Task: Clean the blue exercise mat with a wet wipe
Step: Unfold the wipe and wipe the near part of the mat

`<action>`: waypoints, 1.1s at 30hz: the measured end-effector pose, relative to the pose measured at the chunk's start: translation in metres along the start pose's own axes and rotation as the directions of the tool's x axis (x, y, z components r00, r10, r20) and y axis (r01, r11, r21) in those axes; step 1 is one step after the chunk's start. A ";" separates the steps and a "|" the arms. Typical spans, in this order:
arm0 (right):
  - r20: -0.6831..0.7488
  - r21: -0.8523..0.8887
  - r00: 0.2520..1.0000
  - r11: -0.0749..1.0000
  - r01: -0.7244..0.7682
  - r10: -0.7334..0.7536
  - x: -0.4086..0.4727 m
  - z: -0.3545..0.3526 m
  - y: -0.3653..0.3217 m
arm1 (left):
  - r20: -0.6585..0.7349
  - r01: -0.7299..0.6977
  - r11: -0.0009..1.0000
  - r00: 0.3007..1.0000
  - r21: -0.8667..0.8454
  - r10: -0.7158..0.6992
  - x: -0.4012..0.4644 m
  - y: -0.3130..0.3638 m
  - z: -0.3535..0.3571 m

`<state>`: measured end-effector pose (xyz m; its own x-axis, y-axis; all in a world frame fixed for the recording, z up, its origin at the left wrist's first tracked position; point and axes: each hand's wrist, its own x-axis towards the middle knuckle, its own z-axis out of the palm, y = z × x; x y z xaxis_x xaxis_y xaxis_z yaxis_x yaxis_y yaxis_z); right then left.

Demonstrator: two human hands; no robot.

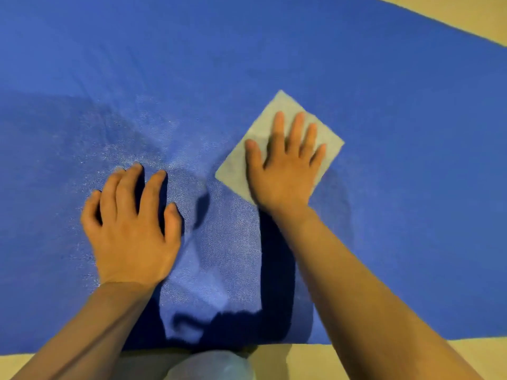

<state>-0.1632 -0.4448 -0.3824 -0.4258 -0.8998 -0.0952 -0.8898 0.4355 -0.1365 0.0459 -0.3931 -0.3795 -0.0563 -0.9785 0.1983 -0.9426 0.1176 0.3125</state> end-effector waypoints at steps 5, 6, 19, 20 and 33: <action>0.015 0.039 0.826 0.826 0.562 -0.563 -0.007 0.003 -0.008 | -0.053 0.192 0.974 0.979 -0.119 -0.199 0.039 0.028 0.005; 0.036 0.052 0.819 0.819 0.571 -0.573 0.006 -0.001 0.007 | -0.067 0.190 0.974 0.978 -0.126 -0.199 0.053 0.035 0.010; 0.023 -0.050 0.908 0.908 -0.417 0.418 0.167 -0.028 0.048 | -0.073 0.297 0.955 0.952 0.001 -0.296 0.139 0.076 0.073; 0.024 -0.084 0.955 0.952 -0.294 0.297 0.170 -0.019 0.016 | -0.081 0.301 0.953 0.950 0.005 -0.300 0.140 0.075 0.073; -0.028 -0.079 0.999 0.997 -0.025 0.023 0.232 -0.042 0.103 | -0.143 0.270 0.962 0.954 0.024 -0.264 0.137 0.077 0.079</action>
<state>-0.3603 -0.6099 -0.3769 -0.4508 -0.8899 -0.0706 -0.8889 0.4547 -0.0553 -0.0604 -0.5313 -0.4012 0.2424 -0.9402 0.2392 -0.9304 -0.1554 0.3319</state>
